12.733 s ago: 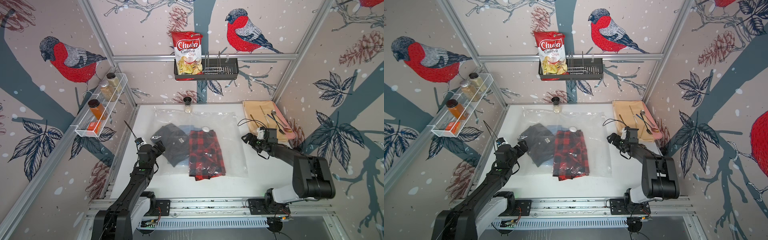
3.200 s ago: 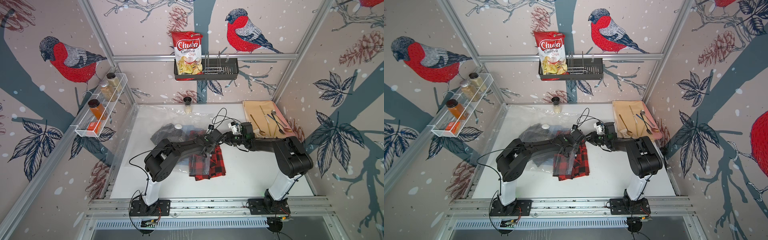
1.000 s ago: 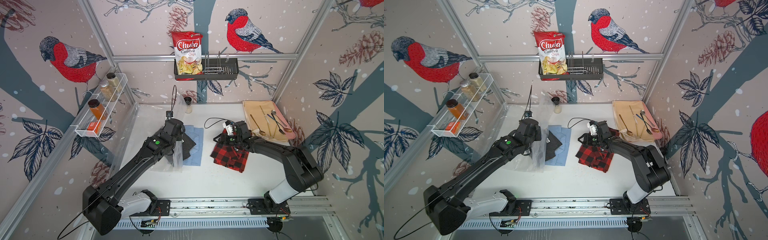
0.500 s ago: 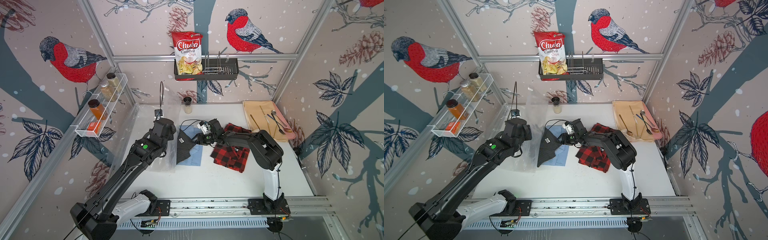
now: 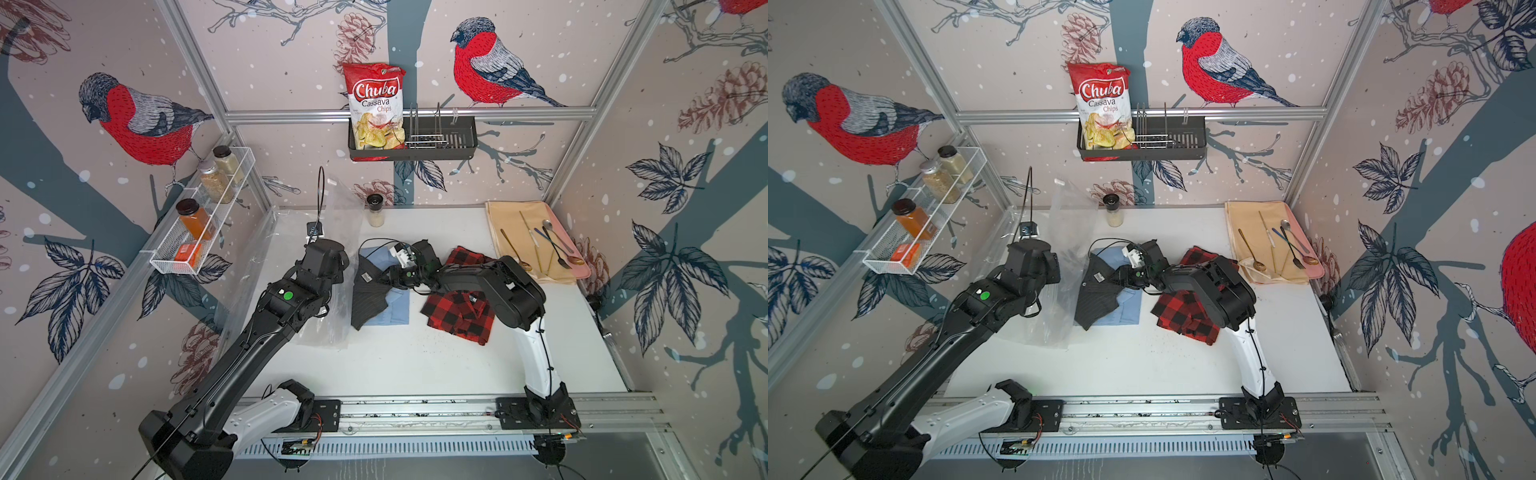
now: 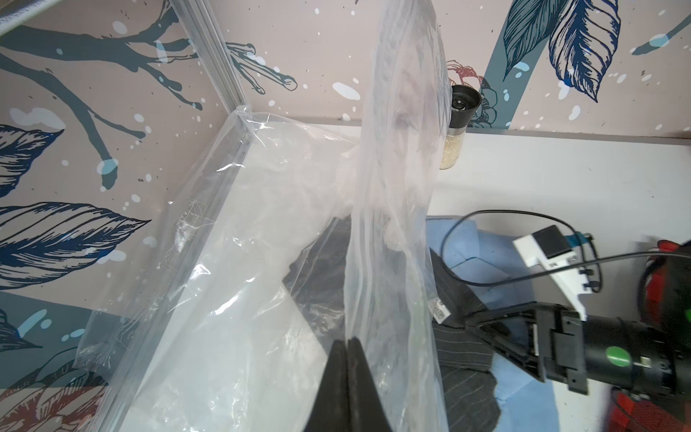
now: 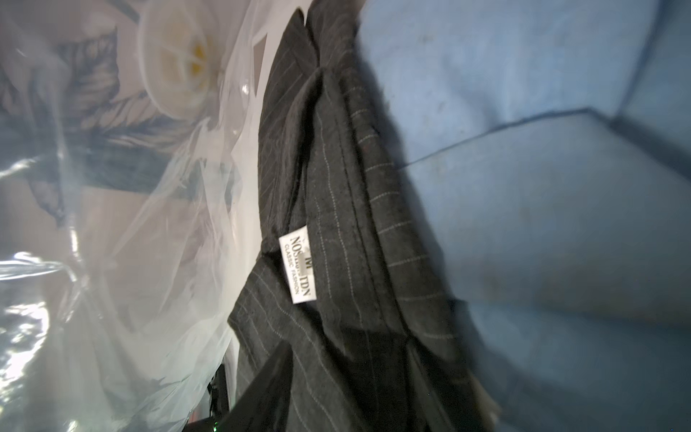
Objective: Place the folded shirt into the vacuum bag
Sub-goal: Move the shirt at the center of the board.
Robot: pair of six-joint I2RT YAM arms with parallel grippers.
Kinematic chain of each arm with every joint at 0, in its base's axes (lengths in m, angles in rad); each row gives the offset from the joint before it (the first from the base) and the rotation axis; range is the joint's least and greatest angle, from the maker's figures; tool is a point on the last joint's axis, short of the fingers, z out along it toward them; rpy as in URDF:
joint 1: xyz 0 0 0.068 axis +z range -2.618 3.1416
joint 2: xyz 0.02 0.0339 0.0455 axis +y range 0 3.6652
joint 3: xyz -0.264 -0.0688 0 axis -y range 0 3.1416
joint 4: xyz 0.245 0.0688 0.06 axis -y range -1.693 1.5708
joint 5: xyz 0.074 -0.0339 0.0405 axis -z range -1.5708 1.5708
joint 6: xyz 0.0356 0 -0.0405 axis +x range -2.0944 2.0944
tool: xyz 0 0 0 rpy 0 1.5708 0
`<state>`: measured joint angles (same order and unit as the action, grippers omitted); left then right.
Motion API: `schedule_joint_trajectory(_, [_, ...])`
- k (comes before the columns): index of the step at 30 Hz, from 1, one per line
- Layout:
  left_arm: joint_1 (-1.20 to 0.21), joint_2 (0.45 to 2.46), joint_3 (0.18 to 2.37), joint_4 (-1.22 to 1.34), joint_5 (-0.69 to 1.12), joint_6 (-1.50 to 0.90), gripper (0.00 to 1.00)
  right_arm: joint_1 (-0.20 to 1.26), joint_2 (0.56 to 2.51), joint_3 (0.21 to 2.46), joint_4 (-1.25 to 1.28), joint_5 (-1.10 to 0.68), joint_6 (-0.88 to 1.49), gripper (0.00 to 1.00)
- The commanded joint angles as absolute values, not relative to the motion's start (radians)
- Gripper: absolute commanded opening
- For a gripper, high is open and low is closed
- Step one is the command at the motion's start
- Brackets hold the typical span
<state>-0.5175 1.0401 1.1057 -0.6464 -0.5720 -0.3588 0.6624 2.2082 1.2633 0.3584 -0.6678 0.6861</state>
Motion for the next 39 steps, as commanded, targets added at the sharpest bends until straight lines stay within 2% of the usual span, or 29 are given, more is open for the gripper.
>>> schedule_joint_trajectory(1, [-0.514, 1.04, 1.104, -0.627, -0.57, -0.355, 0.0, 0.593, 2.165, 1.14, 0.192, -0.458, 0.697, 0.51])
schedule_joint_trajectory(12, [-0.512, 1.087, 1.099, -0.598, -0.531, -0.362, 0.0, 0.334, 1.888, 0.773, 0.226, -0.431, 0.622, 0.51])
schedule_joint_trajectory(21, [-0.512, 1.128, 1.023, -0.483, -0.413, -0.402, 0.0, 0.2, 1.739, 0.674, 0.173, -0.461, 0.552, 0.51])
schedule_joint_trajectory(25, [-0.514, 1.166, 0.964, -0.399, -0.335, -0.416, 0.0, 0.225, 1.65, 0.697, 0.148, -0.504, 0.538, 0.53])
schedule_joint_trajectory(31, [-0.515, 1.255, 0.905, -0.298, -0.207, -0.439, 0.0, 0.337, 1.552, 0.806, 0.038, -0.42, 0.497, 0.57])
schedule_joint_trajectory(34, [-0.518, 1.28, 0.868, -0.224, -0.14, -0.442, 0.0, 0.412, 1.571, 0.878, 0.016, -0.391, 0.478, 0.58])
schedule_joint_trajectory(39, [-0.524, 1.292, 0.83, -0.159, -0.099, -0.45, 0.0, 0.47, 1.709, 1.004, 0.041, -0.446, 0.497, 0.58])
